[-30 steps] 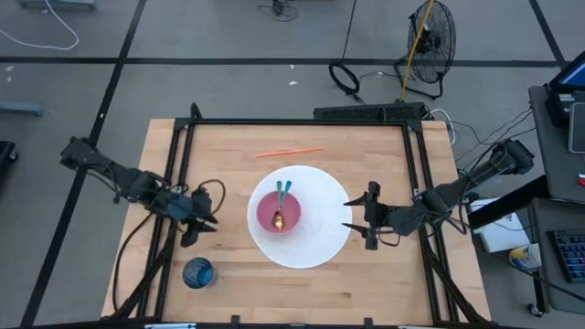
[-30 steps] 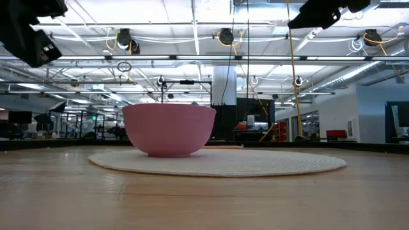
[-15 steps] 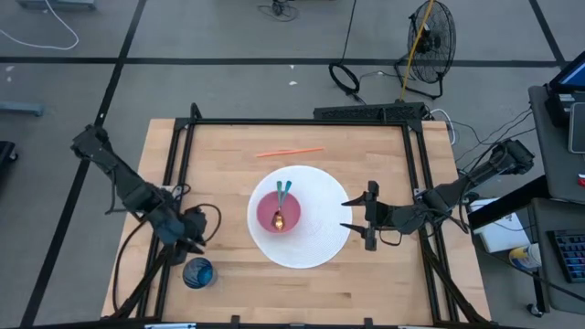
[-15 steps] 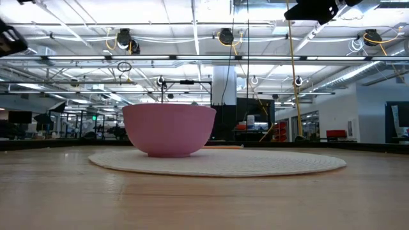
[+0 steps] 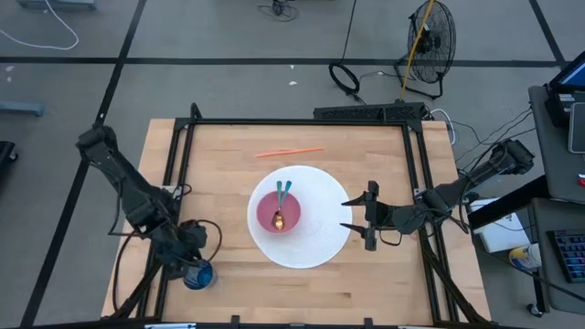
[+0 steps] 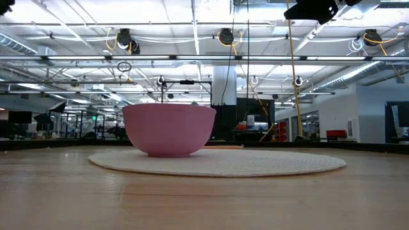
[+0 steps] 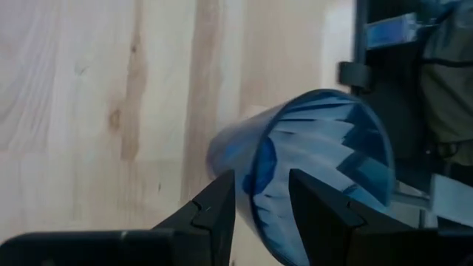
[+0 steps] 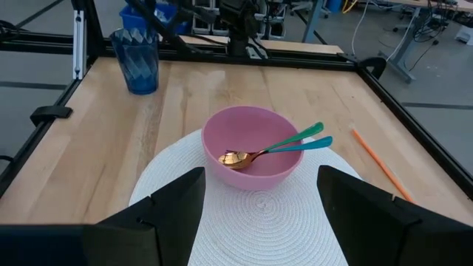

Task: Pick & Place Utensil
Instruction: Put the blue glass on the white placemat to the right of the pink bowl

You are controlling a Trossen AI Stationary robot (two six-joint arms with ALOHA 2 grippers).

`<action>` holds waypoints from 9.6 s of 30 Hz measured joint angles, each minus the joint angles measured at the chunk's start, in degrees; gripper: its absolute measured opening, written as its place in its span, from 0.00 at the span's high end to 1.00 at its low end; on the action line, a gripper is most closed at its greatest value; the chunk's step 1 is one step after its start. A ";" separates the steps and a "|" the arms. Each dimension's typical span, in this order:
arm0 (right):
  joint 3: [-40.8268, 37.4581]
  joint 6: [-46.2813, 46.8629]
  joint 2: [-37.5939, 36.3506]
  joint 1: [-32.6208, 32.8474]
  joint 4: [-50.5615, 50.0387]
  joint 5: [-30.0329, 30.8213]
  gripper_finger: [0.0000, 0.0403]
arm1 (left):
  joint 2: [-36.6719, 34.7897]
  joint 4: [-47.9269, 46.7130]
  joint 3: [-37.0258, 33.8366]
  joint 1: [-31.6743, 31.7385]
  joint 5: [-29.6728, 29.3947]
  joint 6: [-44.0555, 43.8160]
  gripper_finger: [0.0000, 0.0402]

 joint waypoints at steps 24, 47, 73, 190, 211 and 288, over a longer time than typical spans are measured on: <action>-4.79 -1.66 0.02 0.00 6.54 0.02 0.36 | 4.79 -1.26 0.02 2.58 2.74 1.23 0.98; -7.98 -3.97 -0.11 0.00 13.51 -0.17 0.36 | 25.01 8.39 16.10 24.40 4.12 41.21 0.98; -7.98 -0.60 -0.46 0.55 13.20 -4.44 0.36 | 40.26 12.87 28.50 30.55 5.47 49.10 0.98; -7.85 -4.98 4.36 2.61 28.27 -13.79 0.36 | 26.12 -1.40 41.43 23.51 -17.78 54.79 0.91; 27.83 12.33 33.31 -7.82 -7.59 -27.97 0.36 | -0.93 17.03 3.97 4.21 -47.31 37.47 0.91; 30.72 9.79 34.27 -26.03 -35.00 -25.65 0.99 | -4.15 16.63 -3.90 -1.48 -58.54 28.72 0.91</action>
